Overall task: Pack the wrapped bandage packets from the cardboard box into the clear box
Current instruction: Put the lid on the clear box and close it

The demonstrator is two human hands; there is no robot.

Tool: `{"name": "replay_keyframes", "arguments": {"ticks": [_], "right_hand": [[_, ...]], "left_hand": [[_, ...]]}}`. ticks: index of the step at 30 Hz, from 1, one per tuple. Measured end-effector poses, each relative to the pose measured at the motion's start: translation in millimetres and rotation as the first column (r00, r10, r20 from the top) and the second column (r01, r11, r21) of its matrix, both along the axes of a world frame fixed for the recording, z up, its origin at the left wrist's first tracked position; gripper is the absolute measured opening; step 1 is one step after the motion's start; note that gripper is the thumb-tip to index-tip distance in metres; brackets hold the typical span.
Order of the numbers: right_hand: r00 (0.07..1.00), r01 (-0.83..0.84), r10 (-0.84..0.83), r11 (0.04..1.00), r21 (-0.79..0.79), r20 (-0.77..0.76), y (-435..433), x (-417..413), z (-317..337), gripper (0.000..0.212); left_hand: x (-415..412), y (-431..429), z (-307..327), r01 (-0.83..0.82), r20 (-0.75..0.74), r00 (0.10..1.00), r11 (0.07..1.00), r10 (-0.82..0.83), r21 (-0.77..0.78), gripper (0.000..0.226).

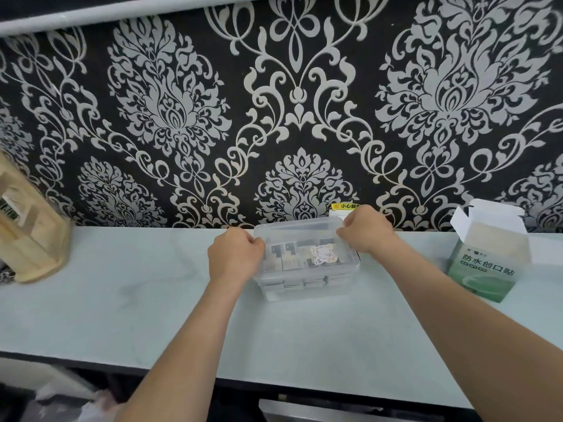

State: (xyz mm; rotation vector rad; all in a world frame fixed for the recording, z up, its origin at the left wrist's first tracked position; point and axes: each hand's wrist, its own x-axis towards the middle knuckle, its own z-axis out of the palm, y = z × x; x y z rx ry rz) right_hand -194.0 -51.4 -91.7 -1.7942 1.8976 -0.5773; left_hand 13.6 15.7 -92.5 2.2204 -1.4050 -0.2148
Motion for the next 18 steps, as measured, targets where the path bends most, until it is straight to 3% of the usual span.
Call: {"name": "replay_keyframes", "arguments": {"ticks": [5, 8, 10, 13, 16, 18], "right_hand": [[1.0, 0.017, -0.017, 1.0, -0.023, 0.024, 2, -4, -11, 0.019], [0.998, 0.018, -0.017, 1.0, -0.01, 0.064, 0, -7, -12, 0.021], [0.985, 0.022, -0.033, 0.998, 0.064, 0.169, -1, -10, -9, 0.025], [0.88, -0.023, -0.123, 0.954, 0.3, 0.459, 1, -21, -1, 0.018], [0.838, -0.152, -0.096, 0.904, 0.399, 0.537, 3, -34, 4, 0.026], [0.858, -0.178, -0.058, 0.898, 0.402, 0.511, 5, -38, 4, 0.031]], "left_hand": [[2, -2, -4, -0.006, -0.054, 0.999, 1.0, 0.006, -0.001, 0.038], [7, -4, -10, -0.009, -0.259, 0.966, 1.0, 0.004, -0.016, 0.031], [12, -3, -12, -0.024, -0.482, 0.876, 0.999, -0.001, -0.045, 0.021], [19, 2, -9, 0.049, -0.656, 0.754, 0.999, -0.041, -0.005, 0.009], [21, 5, -6, 0.074, -0.733, 0.679, 0.997, -0.045, 0.008, 0.02], [20, 5, -8, 0.045, -0.723, 0.691, 0.999, -0.025, 0.009, 0.027]]}}
